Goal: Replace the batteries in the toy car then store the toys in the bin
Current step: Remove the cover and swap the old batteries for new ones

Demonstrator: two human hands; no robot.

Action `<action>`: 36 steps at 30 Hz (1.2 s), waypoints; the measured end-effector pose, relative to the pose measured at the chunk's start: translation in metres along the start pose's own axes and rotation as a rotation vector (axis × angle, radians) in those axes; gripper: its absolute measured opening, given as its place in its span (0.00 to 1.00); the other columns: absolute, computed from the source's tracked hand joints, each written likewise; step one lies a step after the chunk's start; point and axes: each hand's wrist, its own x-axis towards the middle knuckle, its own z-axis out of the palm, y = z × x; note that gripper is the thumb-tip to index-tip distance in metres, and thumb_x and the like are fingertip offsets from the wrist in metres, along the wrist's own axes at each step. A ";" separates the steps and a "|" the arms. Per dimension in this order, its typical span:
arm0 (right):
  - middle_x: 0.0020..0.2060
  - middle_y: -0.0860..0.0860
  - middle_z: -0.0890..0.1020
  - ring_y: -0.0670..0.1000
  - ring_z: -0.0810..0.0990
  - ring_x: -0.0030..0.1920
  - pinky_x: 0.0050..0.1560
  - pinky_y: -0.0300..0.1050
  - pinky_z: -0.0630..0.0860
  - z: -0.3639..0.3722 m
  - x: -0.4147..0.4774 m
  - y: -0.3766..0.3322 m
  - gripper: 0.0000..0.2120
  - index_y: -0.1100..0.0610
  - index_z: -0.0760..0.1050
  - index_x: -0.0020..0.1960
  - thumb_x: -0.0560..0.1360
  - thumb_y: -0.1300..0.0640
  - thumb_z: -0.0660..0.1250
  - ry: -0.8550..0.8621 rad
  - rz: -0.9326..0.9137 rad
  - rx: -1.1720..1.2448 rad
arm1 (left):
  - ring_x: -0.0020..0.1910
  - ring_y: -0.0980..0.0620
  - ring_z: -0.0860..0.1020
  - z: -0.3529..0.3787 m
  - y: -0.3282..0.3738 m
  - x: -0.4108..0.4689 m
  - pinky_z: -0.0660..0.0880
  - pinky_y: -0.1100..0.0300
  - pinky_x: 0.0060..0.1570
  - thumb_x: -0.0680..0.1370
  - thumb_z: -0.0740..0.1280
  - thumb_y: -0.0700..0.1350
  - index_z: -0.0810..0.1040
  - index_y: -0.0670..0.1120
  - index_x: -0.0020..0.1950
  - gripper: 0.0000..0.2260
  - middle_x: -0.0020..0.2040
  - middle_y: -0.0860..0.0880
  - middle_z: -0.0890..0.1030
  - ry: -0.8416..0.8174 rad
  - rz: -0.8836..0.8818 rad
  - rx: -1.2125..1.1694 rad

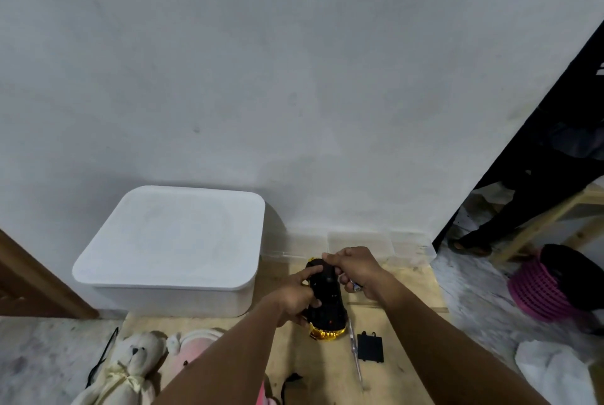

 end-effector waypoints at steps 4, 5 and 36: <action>0.30 0.54 0.76 0.48 0.71 0.25 0.24 0.38 0.66 -0.003 0.004 0.012 0.15 0.68 0.78 0.51 0.77 0.54 0.71 -0.003 0.003 -0.059 | 0.56 0.40 0.78 0.001 -0.007 0.006 0.78 0.58 0.30 0.75 0.62 0.29 0.68 0.65 0.71 0.35 0.68 0.43 0.72 0.011 -0.024 -0.004; 0.30 0.54 0.76 0.48 0.71 0.25 0.24 0.38 0.66 -0.005 0.006 0.016 0.16 0.69 0.78 0.52 0.77 0.55 0.70 0.002 0.009 -0.071 | 0.56 0.39 0.78 0.001 -0.009 0.009 0.78 0.57 0.30 0.74 0.62 0.29 0.68 0.65 0.71 0.35 0.68 0.43 0.73 0.013 -0.028 -0.003; 0.30 0.55 0.74 0.48 0.68 0.24 0.22 0.38 0.65 -0.005 0.027 0.086 0.09 0.68 0.77 0.53 0.78 0.62 0.67 -0.028 0.129 -0.200 | 0.61 0.48 0.73 0.007 -0.066 0.043 0.75 0.62 0.56 0.71 0.63 0.26 0.63 0.56 0.77 0.40 0.69 0.45 0.72 0.085 0.062 0.255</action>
